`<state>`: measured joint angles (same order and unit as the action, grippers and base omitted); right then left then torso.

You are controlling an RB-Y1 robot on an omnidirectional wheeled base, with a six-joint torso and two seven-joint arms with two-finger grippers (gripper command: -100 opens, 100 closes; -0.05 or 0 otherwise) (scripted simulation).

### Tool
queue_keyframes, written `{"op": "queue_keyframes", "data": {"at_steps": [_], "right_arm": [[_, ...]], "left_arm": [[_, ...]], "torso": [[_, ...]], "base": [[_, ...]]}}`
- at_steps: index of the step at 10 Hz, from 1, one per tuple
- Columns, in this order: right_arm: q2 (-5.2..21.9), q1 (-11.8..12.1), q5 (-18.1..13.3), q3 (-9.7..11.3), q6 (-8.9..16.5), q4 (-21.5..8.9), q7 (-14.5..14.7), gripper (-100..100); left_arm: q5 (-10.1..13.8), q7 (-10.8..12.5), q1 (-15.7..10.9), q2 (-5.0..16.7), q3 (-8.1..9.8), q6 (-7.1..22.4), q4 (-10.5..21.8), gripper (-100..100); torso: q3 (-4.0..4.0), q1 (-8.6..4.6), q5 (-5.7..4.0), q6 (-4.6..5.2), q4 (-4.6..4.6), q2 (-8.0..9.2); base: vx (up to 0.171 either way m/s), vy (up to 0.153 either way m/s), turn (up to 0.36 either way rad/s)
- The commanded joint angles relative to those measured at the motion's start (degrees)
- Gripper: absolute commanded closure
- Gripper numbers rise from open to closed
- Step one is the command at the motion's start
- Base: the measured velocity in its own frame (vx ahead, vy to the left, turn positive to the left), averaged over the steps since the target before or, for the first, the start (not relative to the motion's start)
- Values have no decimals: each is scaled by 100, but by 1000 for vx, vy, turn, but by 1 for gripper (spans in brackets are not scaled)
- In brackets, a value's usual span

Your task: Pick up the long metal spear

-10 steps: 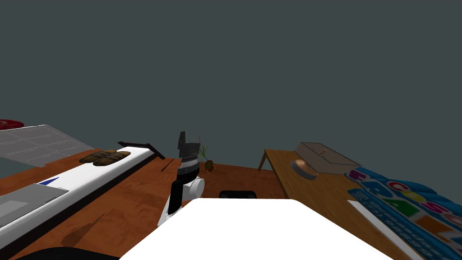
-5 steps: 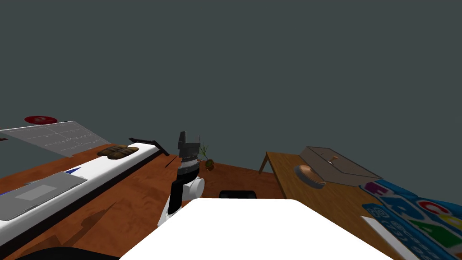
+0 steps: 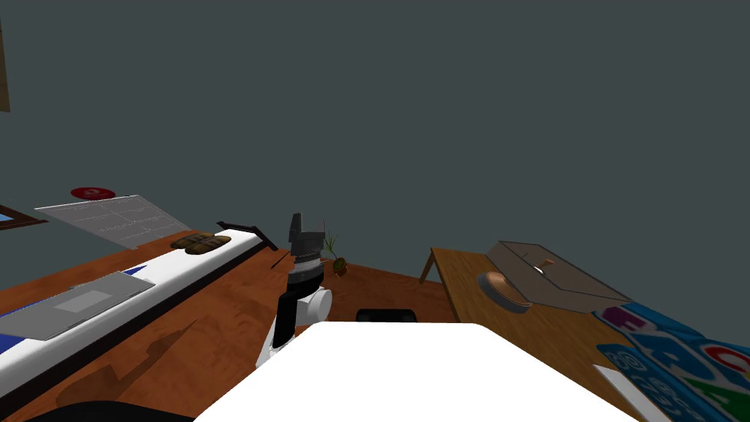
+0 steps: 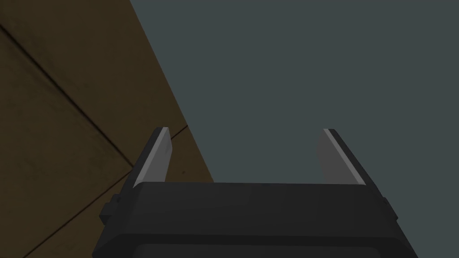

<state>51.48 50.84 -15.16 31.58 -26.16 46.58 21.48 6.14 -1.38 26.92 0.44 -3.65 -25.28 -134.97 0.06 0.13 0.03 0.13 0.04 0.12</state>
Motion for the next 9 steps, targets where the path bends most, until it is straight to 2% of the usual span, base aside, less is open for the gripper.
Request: {"op": "queue_keyframes", "data": {"at_steps": [1,2,4,5,6,9], "right_arm": [[0,0,0,0,0,0,0,0],[-173,-125,-50,44,91,-101,-3,-100],[-348,-250,-100,88,181,-203,-7,-100],[-325,-279,-95,93,89,-286,-13,-100],[-331,-280,-97,94,108,-282,-12,100],[-337,-277,-96,98,95,-276,-16,100]], "left_arm": [[0,0,0,0,0,0,0,0],[0,0,0,0,0,0,0,0],[0,0,0,0,0,0,0,0],[0,0,0,0,0,0,0,0],[0,0,0,0,0,0,0,0],[0,0,0,0,0,0,0,0]], "torso": [[0,0,0,0,0,0],[0,8,2,0,0,0],[5,-8,-2,-1,2,8],[6,-10,-2,0,2,10],[4,1,0,0,1,6],[7,-6,-2,-2,4,10]], "base": [[0,-6,1],[-16,-29,40],[-27,-61,56],[-11,-26,6],[0,0,0],[0,0,0]]}}
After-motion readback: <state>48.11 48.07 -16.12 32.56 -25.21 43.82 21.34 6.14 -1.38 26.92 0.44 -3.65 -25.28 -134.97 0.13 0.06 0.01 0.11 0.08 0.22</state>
